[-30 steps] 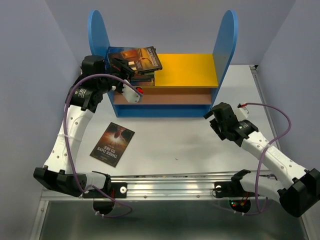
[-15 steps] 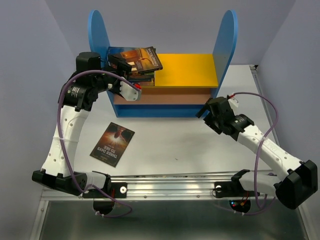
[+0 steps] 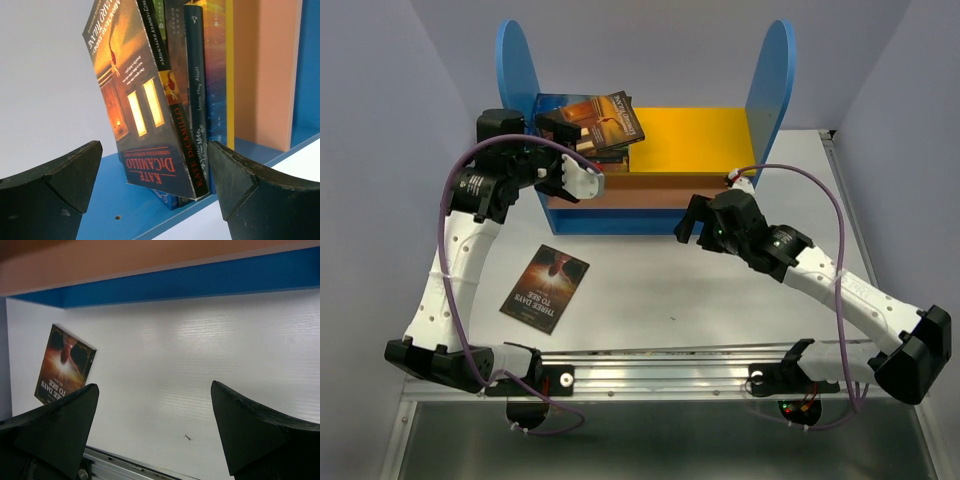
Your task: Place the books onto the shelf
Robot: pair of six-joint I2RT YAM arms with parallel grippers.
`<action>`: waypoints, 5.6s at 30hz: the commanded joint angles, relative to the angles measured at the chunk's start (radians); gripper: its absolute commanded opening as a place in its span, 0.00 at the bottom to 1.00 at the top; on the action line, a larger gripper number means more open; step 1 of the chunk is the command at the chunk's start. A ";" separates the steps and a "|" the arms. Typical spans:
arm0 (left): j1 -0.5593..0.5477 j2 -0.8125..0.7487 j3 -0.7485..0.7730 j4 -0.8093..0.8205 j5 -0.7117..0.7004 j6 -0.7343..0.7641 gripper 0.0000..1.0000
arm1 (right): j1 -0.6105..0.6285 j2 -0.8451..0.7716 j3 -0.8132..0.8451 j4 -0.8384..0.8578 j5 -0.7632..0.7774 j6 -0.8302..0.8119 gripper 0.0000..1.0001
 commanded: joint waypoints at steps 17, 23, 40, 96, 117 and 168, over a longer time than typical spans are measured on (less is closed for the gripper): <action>0.004 -0.193 -0.140 0.573 0.225 -0.802 0.99 | 0.064 0.113 0.284 0.134 0.009 -0.368 1.00; -0.008 -0.187 -0.066 0.856 0.155 -1.484 0.99 | 0.064 0.167 0.382 0.124 0.098 -0.324 1.00; -0.364 -0.401 -0.536 0.613 -0.485 -2.087 0.60 | -0.109 0.428 0.775 -0.005 0.038 -0.409 1.00; -0.152 -0.126 -0.265 0.478 -0.982 -2.048 0.00 | -0.049 0.557 0.922 0.206 -0.290 -0.943 1.00; -0.129 -0.101 -0.263 0.498 -0.968 -2.044 0.00 | -0.031 0.607 0.982 0.199 -0.163 -0.942 1.00; -0.129 -0.249 -0.374 0.509 -0.836 -2.033 0.00 | -0.031 0.730 1.135 0.225 -0.236 -0.922 1.00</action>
